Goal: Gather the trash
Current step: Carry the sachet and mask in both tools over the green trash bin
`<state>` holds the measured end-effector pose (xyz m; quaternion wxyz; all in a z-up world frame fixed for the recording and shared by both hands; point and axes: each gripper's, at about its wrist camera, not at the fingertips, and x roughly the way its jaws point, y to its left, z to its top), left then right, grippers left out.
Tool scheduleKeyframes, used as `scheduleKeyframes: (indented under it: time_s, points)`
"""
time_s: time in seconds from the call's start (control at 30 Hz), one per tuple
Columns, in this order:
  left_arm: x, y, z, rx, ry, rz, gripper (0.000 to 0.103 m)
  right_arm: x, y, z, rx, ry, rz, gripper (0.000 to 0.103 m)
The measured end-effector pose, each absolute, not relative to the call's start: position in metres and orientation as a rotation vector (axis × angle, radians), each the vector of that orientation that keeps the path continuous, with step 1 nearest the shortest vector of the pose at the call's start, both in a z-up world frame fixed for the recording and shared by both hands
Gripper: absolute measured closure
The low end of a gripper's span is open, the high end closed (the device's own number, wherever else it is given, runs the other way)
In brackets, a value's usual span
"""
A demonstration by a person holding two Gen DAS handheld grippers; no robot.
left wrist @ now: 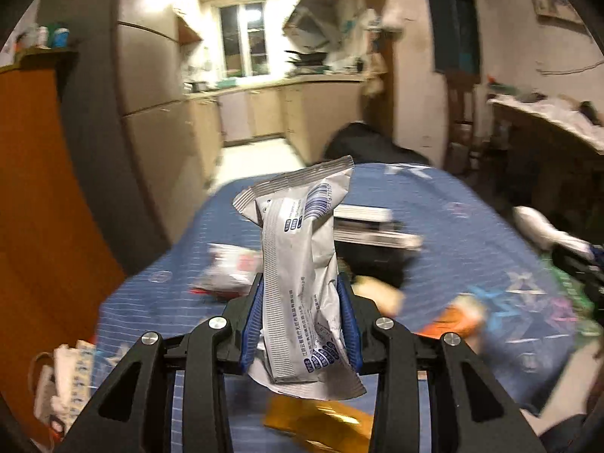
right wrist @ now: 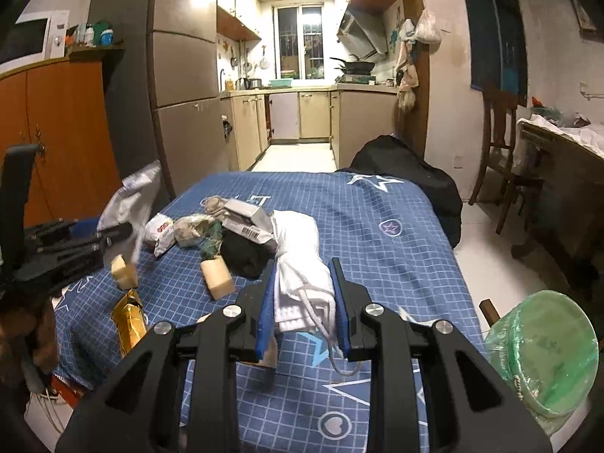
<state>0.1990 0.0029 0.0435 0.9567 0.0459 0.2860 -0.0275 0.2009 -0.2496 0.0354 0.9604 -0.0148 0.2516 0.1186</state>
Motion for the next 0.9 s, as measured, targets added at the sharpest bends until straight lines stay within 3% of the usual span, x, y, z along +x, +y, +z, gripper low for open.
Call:
scheduleKeyframes:
  time_s: [0.9]
  points:
    - [0.21, -0.314, 0.077, 0.072, 0.618, -0.633, 0.065, 0.148, -0.452, 0.08, -0.001, 0.436, -0.206, 0.077]
